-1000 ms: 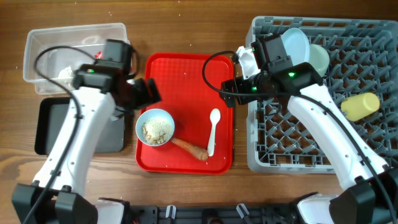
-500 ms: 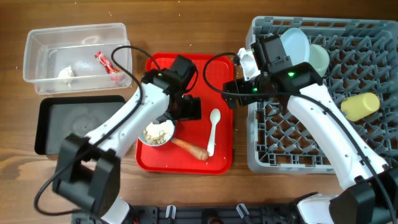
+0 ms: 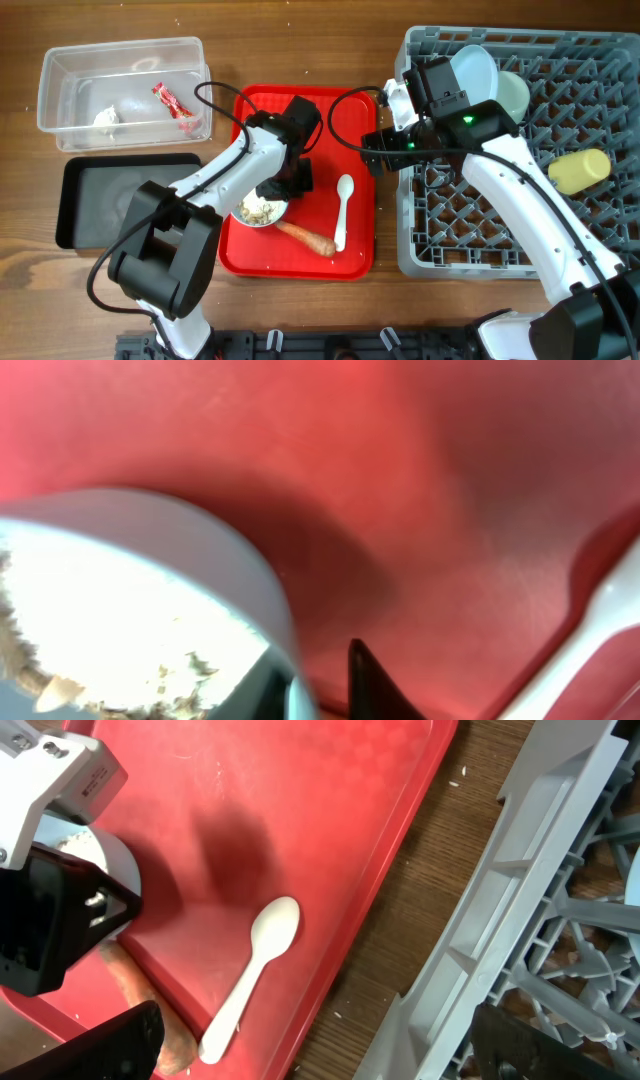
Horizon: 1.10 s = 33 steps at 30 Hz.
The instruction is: Sort waste into correct bins and load items into the dishwasher rack
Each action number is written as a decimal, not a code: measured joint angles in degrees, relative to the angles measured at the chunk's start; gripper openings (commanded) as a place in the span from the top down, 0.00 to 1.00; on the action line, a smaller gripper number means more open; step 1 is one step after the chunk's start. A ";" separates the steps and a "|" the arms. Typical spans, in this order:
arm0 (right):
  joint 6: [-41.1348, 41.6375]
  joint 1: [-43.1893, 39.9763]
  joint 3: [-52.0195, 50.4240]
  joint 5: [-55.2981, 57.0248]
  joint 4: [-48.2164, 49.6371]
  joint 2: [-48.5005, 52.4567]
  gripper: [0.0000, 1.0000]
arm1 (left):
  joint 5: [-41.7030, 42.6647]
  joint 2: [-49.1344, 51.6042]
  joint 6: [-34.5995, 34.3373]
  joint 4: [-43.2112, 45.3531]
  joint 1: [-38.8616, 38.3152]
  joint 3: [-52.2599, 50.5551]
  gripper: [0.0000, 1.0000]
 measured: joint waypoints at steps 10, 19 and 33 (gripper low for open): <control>0.00 0.00 0.00 0.20 -0.42 0.00 0.00 | -2.34 -0.22 -0.31 -0.92 0.74 0.02 0.96; 0.00 0.00 0.00 0.22 -0.42 0.00 0.00 | -2.32 -12.33 0.59 -4.39 9.11 0.04 0.96; 0.46 0.00 0.00 0.20 -0.61 0.00 0.00 | 17.27 -19.96 15.85 -6.36 35.82 0.13 0.96</control>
